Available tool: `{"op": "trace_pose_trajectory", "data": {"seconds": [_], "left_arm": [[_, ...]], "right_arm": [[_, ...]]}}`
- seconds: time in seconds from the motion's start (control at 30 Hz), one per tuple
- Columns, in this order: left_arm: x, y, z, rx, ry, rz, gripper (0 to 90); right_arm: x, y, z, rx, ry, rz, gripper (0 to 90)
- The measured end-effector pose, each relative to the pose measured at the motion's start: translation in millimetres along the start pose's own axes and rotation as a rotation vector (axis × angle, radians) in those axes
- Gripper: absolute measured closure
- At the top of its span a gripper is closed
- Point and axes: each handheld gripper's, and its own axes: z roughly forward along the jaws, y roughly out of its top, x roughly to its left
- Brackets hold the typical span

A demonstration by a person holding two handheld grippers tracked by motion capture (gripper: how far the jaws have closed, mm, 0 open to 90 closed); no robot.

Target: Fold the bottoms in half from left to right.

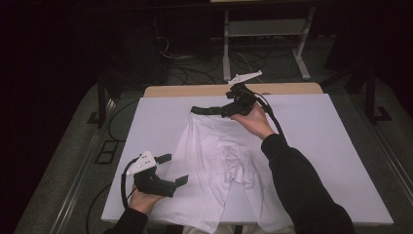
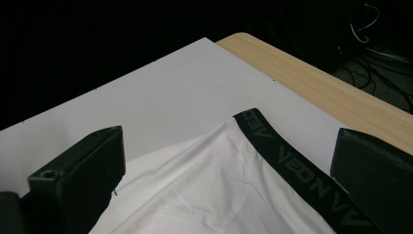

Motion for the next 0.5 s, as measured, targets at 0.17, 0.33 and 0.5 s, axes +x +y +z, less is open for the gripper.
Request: {"op": "trace_pose_trajectory", "data": {"seconds": [0.17, 0.33, 0.5], "left_arm": [[-0.1, 0.1, 0.0, -0.001, 0.001, -0.001, 0.0], [-0.2, 0.1, 0.1, -0.001, 0.000, -0.001, 0.0], [-0.4, 0.2, 0.0, -0.003, -0.001, -0.002, 0.0]], "right_arm": [[0.9, 4.7, 10.5, 0.008, 0.011, 0.000, 0.0], [0.8, 7.9, 19.1, 0.007, 0.017, 0.002, 0.0], [0.2, 10.6, 28.8, 0.018, 0.018, 0.002, 0.0]]}}
